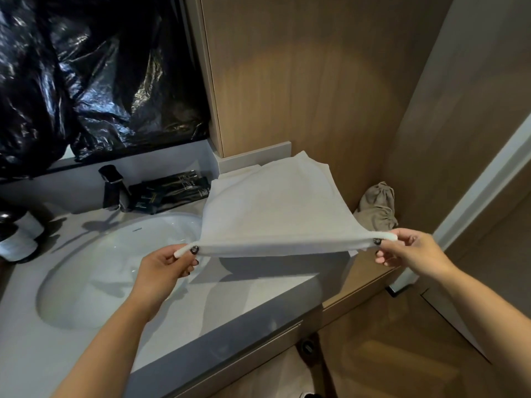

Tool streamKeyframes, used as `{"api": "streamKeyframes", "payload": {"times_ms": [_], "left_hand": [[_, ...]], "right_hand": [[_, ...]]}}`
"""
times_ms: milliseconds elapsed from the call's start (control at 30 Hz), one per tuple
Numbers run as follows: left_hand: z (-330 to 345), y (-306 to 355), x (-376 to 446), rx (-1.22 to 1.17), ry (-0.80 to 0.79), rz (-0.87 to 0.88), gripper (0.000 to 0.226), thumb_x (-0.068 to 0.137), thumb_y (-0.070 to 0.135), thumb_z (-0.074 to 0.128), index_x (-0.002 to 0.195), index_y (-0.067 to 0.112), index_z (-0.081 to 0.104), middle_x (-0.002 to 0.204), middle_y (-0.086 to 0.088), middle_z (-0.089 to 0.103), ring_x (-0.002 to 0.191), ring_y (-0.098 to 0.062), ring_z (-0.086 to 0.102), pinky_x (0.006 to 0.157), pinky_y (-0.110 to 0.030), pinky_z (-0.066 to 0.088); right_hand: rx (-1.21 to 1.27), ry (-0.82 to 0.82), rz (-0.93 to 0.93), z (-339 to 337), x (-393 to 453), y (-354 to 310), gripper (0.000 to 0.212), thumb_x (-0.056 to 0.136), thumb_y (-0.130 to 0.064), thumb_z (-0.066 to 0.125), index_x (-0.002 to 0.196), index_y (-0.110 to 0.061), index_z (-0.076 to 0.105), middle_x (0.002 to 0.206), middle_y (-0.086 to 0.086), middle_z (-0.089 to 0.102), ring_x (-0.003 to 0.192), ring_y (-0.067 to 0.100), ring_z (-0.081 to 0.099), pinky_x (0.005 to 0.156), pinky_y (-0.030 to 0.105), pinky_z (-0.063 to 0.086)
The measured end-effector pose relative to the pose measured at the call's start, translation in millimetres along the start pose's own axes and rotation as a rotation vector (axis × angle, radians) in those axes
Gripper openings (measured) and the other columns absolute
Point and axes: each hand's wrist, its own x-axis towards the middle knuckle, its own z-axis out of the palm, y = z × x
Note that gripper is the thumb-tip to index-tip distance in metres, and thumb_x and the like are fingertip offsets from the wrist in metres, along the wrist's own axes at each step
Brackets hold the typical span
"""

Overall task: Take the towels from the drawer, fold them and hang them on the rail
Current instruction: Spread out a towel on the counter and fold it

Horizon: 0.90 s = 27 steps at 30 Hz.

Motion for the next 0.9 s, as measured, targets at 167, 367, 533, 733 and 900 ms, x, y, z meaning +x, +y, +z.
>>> {"api": "streamKeyframes", "payload": {"times_ms": [167,367,533,733,900], "left_hand": [[14.2,12.2,24.7,0.091,0.109,0.062,0.011,0.092,0.034,0.066,0.087,0.027,0.073,0.051,0.015,0.05,0.044,-0.004,0.037,0.048,-0.024,0.034],[36.8,30.3,62.6,0.226,0.272,0.11,0.033,0.095,0.039,0.06,0.073,0.017,0.069,0.089,-0.003,0.062,0.078,-0.02,0.056,0.068,-0.03,0.044],[54.9,40.3,81.7,0.139,0.341,0.139,0.033,0.098,0.044,0.052,0.081,0.021,0.068,0.081,-0.003,0.067,0.073,-0.016,0.059,0.065,-0.029,0.046],[66.6,47.5,113.9,0.052,0.43,0.105,0.033,0.1,0.042,0.05,0.086,0.016,0.066,0.067,0.004,0.066,0.057,-0.007,0.058,0.053,-0.02,0.048],[67.8,42.4,157.2,0.079,0.369,0.09,0.035,0.101,0.037,0.05,0.073,0.019,0.059,0.051,0.011,0.059,0.042,0.0,0.052,0.04,-0.009,0.039]], "right_hand": [[-0.189,0.079,-0.193,-4.3,31.0,-18.7,0.005,0.086,-0.017,0.073,0.085,-0.015,0.077,0.072,0.005,0.069,0.065,0.011,0.058,0.063,0.027,0.046],[-0.276,0.054,-0.361,-11.8,82.4,-44.7,0.006,0.088,-0.015,0.071,0.09,-0.013,0.077,0.095,0.003,0.066,0.09,0.015,0.06,0.073,0.021,0.043],[-0.258,-0.029,-0.421,-4.9,133.8,-69.4,0.017,0.096,-0.015,0.061,0.091,-0.023,0.075,0.085,-0.01,0.073,0.082,0.003,0.066,0.065,0.013,0.047],[-0.177,0.01,-0.452,18.5,181.7,-79.1,0.016,0.097,-0.021,0.058,0.094,-0.025,0.073,0.084,-0.008,0.072,0.077,0.009,0.065,0.064,0.027,0.05],[-0.057,0.082,-0.341,43.5,221.7,-70.6,0.016,0.096,-0.021,0.06,0.087,-0.022,0.072,0.082,0.001,0.07,0.077,0.017,0.064,0.065,0.037,0.046]]}}
